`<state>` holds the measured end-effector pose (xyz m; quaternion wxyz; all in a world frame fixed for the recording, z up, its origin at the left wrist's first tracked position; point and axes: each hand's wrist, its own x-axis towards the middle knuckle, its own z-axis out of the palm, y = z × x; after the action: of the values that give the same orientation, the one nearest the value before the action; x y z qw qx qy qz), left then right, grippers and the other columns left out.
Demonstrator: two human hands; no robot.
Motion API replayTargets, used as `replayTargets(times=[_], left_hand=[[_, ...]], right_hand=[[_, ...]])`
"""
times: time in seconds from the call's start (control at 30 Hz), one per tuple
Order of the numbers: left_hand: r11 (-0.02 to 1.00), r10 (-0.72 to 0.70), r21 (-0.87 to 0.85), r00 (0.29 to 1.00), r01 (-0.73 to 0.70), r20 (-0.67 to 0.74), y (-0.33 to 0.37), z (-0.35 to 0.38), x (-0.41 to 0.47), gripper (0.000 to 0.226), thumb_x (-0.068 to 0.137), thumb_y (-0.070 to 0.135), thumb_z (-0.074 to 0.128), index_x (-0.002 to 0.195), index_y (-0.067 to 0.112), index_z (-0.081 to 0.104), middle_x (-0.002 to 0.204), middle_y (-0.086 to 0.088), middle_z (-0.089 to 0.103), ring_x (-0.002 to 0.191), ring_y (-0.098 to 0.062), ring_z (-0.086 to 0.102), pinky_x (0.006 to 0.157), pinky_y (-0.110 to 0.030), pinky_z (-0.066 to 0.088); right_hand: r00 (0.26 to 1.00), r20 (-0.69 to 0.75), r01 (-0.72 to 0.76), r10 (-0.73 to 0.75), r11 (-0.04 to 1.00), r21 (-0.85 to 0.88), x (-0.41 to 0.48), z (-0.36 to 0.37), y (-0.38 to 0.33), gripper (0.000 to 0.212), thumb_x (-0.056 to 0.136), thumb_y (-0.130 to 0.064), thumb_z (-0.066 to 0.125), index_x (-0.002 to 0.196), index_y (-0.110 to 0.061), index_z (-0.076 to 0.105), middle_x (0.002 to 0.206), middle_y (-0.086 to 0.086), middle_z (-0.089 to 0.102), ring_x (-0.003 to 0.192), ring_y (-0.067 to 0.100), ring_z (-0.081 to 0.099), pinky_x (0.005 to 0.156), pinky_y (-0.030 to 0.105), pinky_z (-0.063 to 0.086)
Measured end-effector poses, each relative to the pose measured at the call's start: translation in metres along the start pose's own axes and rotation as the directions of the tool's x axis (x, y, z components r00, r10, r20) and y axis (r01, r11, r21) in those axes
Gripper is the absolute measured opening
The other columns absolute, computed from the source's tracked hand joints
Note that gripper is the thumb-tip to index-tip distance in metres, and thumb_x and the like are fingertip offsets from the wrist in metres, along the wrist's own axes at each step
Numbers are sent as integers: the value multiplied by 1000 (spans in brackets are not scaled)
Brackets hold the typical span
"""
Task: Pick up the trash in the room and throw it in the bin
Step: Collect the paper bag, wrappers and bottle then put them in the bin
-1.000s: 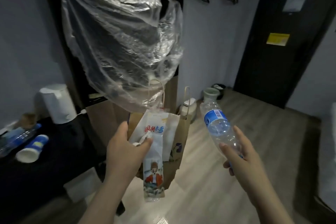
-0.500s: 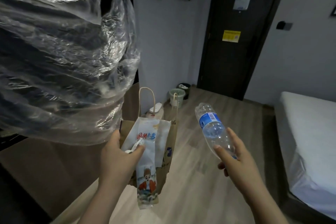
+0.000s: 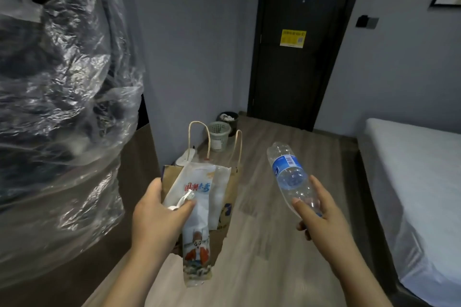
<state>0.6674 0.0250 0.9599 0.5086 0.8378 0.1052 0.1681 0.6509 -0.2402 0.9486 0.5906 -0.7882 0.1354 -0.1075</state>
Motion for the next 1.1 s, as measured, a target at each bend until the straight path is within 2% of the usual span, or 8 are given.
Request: replayTargets(times=[0.07,0.1,0.4,0.5,0.7,0.83,0.97,1.1], left_hand=[[1000,0,9,1000,0,1,5,25,30,26,74,20,78,81,19,54,75,8,64,63,-5,60,46,-18,39],[1000,-2,23,1000,2,1,9,38,47,26,75,20,78,81,19,53,75,8,64,63,-5,60,45,-18,39],[996,-28,86,998,34,-64,21,120,178,27,74,19,77,75,17,50,69,4,61,62,-12,58,47,-29,41],[995,-42,84,996,48,-75,12,138,228,28,73,19,78,76,20,51,72,4,63,64,-14,60,51,-36,47],[997,-60,47,996,64,-68,-12,173,354,28,73,23,79,80,20,52,77,4,65,70,-17,63,58,-45,55],[996,-77,44,995,81,-67,-24,185,442,27,72,22,79,81,22,53,77,5,65,70,-17,63,62,-45,55],[994,-82,74,996,85,-33,-33,206,515,28,71,21,79,83,22,54,78,7,65,72,-15,63,64,-42,54],[989,-97,111,995,97,-7,-42,231,569,29,71,20,80,83,22,54,77,8,64,70,-12,61,62,-38,52]], right_hand=[[1000,22,10,-10,1000,15,46,5,3,66,89,-30,63,145,-43,31,131,3,53,104,27,62,51,14,45],[999,37,8,-9,1000,12,70,6,3,67,89,-31,63,145,-44,30,130,4,53,105,27,62,52,14,45],[994,108,3,0,1000,-22,245,23,-11,67,89,-35,62,146,-44,27,120,1,56,74,15,65,61,22,45],[991,130,-10,16,999,-50,294,45,-13,67,88,-37,63,145,-43,29,116,-2,58,66,13,65,62,23,45],[993,116,6,2,998,-66,404,105,-21,63,88,-35,63,142,-45,33,111,-9,60,65,13,65,54,18,43],[991,128,-15,28,995,-99,472,145,-31,62,88,-38,62,141,-47,31,105,-14,57,64,14,65,57,23,46],[989,127,-66,80,991,-115,532,182,-28,64,90,-28,62,145,-41,31,98,-12,57,62,16,62,56,25,49],[980,153,-109,128,986,-125,584,211,-23,67,90,-27,63,146,-38,29,98,-4,60,62,14,62,53,22,48]])
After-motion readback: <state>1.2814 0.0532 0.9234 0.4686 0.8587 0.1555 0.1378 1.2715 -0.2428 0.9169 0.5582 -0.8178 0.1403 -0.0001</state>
